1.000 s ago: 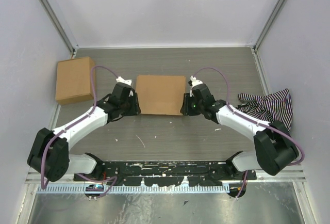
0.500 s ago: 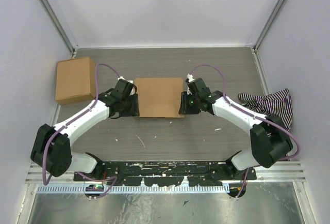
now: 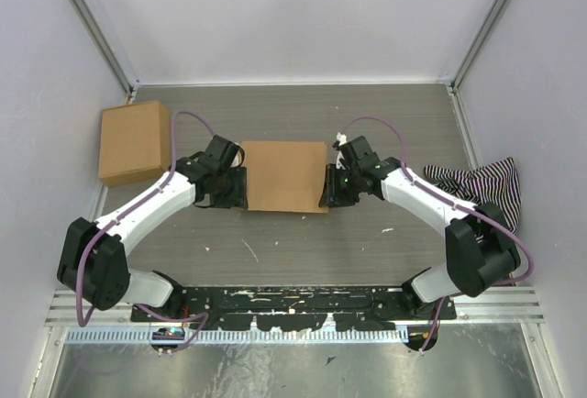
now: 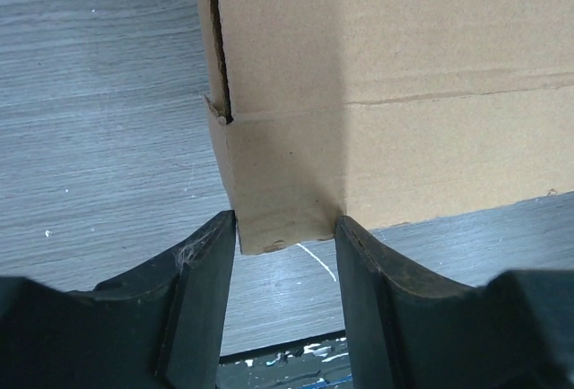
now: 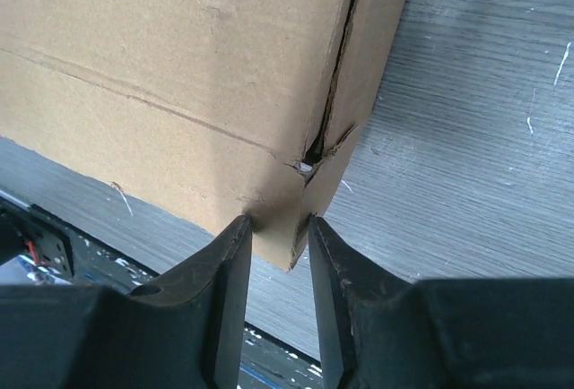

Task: Fold the paper box

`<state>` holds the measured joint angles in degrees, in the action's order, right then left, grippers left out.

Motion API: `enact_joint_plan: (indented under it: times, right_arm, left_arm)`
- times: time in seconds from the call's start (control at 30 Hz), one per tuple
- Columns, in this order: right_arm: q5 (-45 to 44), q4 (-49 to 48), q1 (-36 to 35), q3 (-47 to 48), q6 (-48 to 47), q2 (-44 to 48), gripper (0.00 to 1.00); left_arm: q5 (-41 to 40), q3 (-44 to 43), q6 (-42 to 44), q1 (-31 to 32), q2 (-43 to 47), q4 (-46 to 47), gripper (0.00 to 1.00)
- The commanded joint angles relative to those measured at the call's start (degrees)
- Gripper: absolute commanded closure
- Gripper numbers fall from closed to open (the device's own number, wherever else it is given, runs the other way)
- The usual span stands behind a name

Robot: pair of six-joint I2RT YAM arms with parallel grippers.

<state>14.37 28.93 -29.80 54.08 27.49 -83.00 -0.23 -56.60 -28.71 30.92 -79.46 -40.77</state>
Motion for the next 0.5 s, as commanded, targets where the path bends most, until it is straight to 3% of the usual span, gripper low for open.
enact_joint_plan:
  times: [0.0,0.47]
  right_arm:
    - [5.87,-0.53,1.96,1.4,0.18,0.74,0.63]
    - [14.63,-1.49,5.8,1.79,-0.52,0.36,0.65]
  left_arm:
    - [2.73,-2.72,0.74,0.2,0.72,-2.03,0.45]
    - [6.78,-3.52,1.01,0.14,0.67,-2.82,0.45]
